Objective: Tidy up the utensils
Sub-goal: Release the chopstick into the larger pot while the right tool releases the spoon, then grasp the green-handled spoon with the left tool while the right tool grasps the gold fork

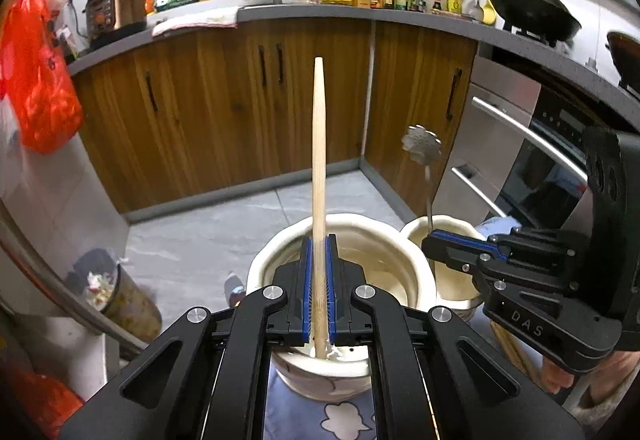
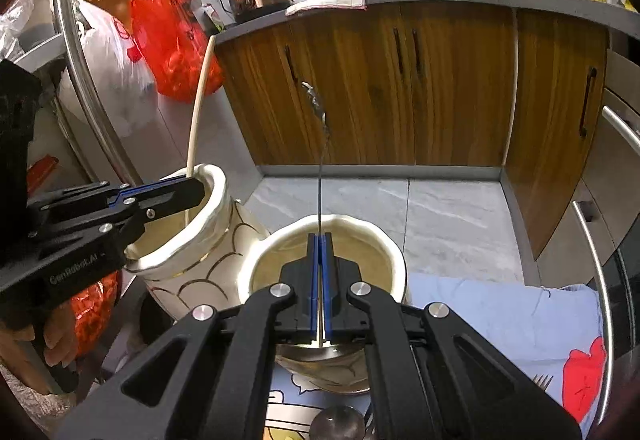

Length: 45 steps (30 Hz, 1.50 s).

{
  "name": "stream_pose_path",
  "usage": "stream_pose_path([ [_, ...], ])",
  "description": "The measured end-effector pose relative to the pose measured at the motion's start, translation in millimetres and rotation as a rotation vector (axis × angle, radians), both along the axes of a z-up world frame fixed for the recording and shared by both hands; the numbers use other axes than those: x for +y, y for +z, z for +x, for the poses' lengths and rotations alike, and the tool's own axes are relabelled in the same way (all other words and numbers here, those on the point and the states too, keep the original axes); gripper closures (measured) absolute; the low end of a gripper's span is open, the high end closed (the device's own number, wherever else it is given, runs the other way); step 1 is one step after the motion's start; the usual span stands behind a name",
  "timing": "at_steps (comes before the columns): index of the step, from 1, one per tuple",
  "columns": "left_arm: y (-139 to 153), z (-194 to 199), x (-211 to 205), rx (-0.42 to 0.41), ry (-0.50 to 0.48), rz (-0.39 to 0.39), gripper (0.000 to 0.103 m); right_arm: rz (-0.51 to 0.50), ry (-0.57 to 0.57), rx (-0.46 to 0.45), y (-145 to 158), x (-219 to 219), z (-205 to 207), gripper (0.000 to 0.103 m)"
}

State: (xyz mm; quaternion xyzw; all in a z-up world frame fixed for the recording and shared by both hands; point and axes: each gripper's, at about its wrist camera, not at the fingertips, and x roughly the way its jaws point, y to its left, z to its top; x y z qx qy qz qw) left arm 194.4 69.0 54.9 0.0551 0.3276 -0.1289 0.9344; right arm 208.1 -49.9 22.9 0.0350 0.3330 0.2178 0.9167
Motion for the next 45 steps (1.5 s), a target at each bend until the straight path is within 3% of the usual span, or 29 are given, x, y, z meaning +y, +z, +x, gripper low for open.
stream_pose_path([
  [8,-3,-1,-10,-0.011,-0.002,0.03,0.096,-0.025,0.021,0.016,1,7,3,0.101],
  [17,-3,-1,-10,-0.022,-0.002,0.012,0.093,-0.005,0.024,0.024,0,4,3,0.101],
  [20,-2,-4,-8,-0.035,0.002,-0.002,0.083,0.002,0.025,0.029,0,4,4,0.1],
  [22,0,-8,-6,-0.042,-0.008,-0.026,0.068,-0.001,0.028,0.031,0,3,3,0.1],
  [23,0,-9,-6,-0.045,-0.007,-0.026,0.066,-0.001,0.028,0.032,0,3,2,0.099],
  [26,2,-11,-6,-0.051,-0.002,-0.031,0.06,0.017,0.024,0.034,3,0,-1,0.081],
  [30,9,-18,-3,-0.062,0.01,-0.051,0.05,0.017,0.016,0.036,7,-4,-8,0.078],
  [34,24,-33,-4,-0.093,0.023,-0.043,0.033,0.008,0.017,0.019,17,-12,-23,0.058],
  [36,31,-40,-4,-0.109,0.032,-0.037,0.025,0.004,0.014,0.023,21,-19,-30,0.054],
  [45,44,-81,-9,-0.111,0.054,-0.052,0.01,0.001,-0.059,-0.026,42,-69,-82,0.01],
])
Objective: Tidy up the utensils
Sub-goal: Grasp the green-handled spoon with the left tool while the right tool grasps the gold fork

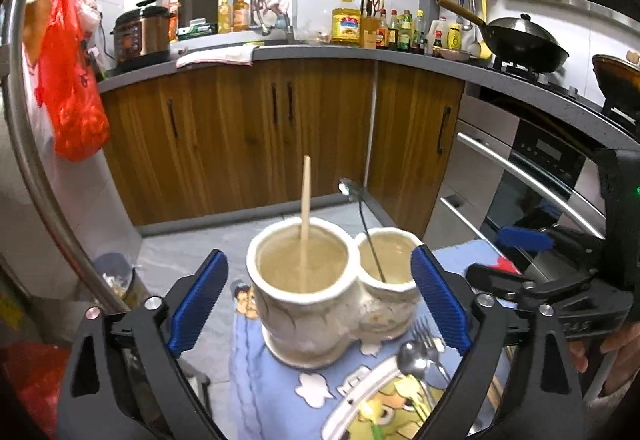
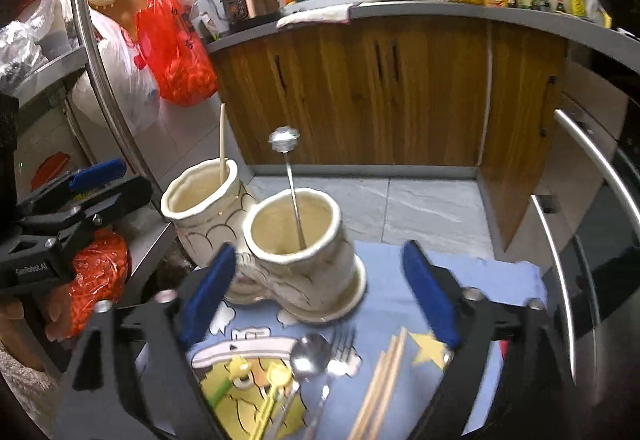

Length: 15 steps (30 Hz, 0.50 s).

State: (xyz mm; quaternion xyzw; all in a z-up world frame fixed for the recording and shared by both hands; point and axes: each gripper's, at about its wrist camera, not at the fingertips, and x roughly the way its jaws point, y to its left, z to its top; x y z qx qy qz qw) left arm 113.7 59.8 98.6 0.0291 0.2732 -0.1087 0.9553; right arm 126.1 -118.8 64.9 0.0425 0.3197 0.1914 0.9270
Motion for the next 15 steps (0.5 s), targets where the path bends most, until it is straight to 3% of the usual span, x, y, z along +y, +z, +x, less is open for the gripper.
stream_pose_path([
  [2,-3,-7,-5,0.007,0.003,0.008,0.009,-0.009,-0.026,-0.012,-1,-11,-11,0.005],
  [6,-14,-19,-18,0.039,-0.009,0.02,0.007,-0.019,-0.089,0.006,-10,-38,-27,0.005],
  [15,-66,-34,-39,0.166,-0.053,0.055,0.007,-0.047,-0.18,0.113,-65,-83,-36,0.005],
])
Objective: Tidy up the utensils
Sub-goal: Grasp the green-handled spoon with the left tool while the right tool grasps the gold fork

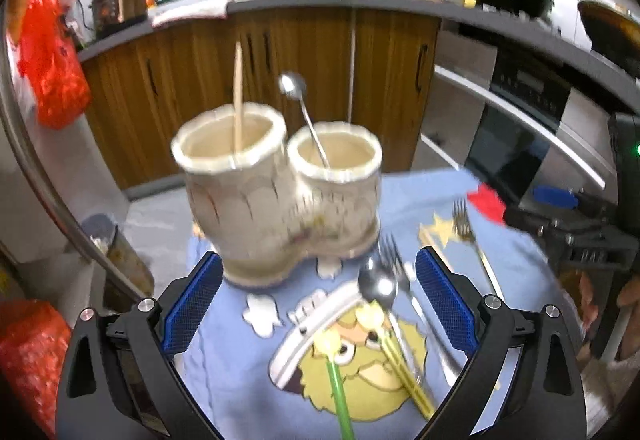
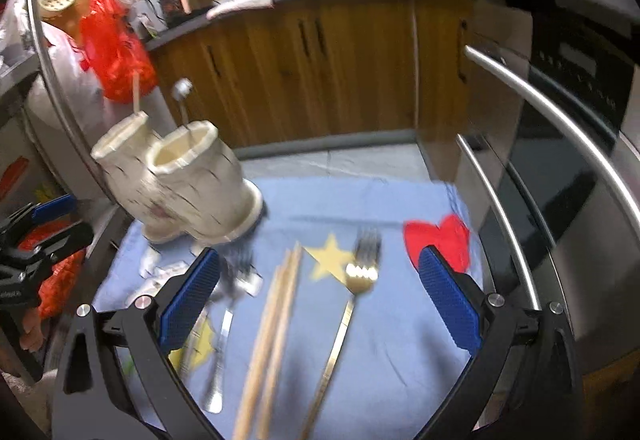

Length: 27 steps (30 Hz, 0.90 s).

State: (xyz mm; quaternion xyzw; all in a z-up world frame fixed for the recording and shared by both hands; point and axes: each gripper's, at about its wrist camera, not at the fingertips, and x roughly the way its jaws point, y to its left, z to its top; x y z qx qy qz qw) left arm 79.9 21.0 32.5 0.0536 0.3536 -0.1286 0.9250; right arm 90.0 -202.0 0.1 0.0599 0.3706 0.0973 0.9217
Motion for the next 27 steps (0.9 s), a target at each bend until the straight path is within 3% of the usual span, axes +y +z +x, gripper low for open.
stream_pose_path([
  [9,-72,-6,15,0.198,0.026,0.03,0.007,-0.061,0.03,0.107,-40,-2,-1,0.005],
  [11,-80,-6,17,0.225,0.033,0.034,0.009,-0.072,0.031,0.134,-47,1,0,0.01],
  [14,-88,-10,16,0.259,0.026,0.053,0.012,-0.076,0.03,0.168,-55,3,3,0.025],
  [16,-89,-14,12,0.255,0.016,0.084,0.023,-0.078,0.036,0.19,-58,6,6,0.039],
  [21,-91,-19,6,0.276,-0.018,0.088,0.04,-0.108,0.047,0.185,-63,14,9,0.057],
  [27,-95,-20,9,0.314,-0.032,0.059,0.068,-0.13,0.039,0.199,-71,17,16,0.066],
])
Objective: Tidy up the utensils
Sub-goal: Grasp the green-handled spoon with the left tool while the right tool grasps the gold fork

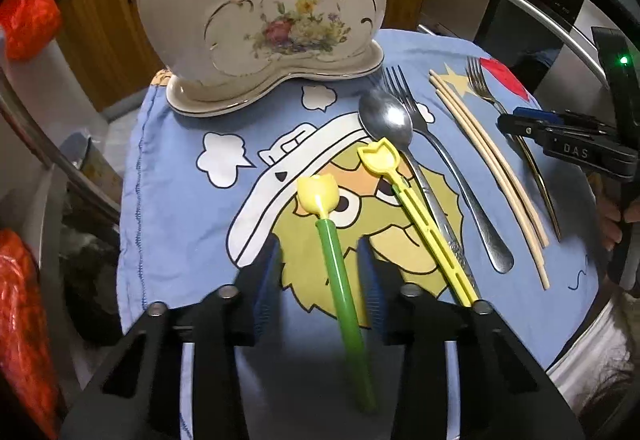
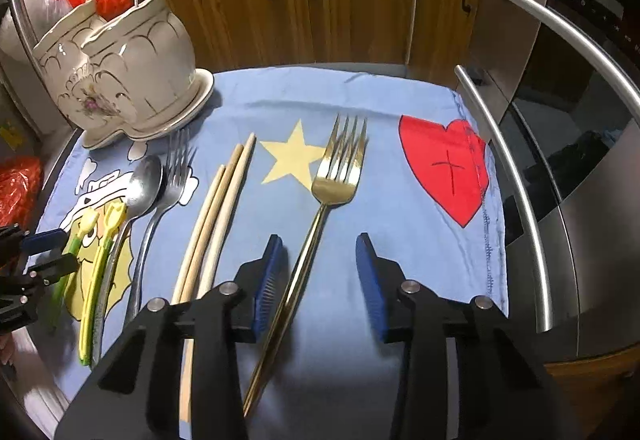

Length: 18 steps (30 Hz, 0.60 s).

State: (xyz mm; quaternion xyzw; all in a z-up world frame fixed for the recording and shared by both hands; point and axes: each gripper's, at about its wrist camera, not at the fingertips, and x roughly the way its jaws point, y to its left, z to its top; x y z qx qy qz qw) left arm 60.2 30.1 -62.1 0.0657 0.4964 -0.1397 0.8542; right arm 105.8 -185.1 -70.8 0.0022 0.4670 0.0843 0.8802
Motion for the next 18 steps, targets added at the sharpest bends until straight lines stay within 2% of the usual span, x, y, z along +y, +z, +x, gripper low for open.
stream_pose_path([
  [5,0,1,0,-0.008,0.002,-0.008,0.076,-0.011,-0.005,-0.009,-2,4,4,0.067],
  [8,-2,0,-8,-0.03,-0.016,0.03,0.076,-0.014,-0.011,-0.012,-2,6,7,0.07],
  [11,-2,-1,-14,-0.052,-0.026,0.057,0.079,-0.035,-0.016,-0.019,-2,9,7,0.078],
  [13,-2,-1,-13,-0.057,-0.029,0.056,0.087,-0.035,-0.015,-0.02,-2,10,6,0.09],
  [18,-2,2,-13,-0.063,-0.031,0.047,0.092,-0.015,-0.017,-0.02,-1,8,6,0.092],
])
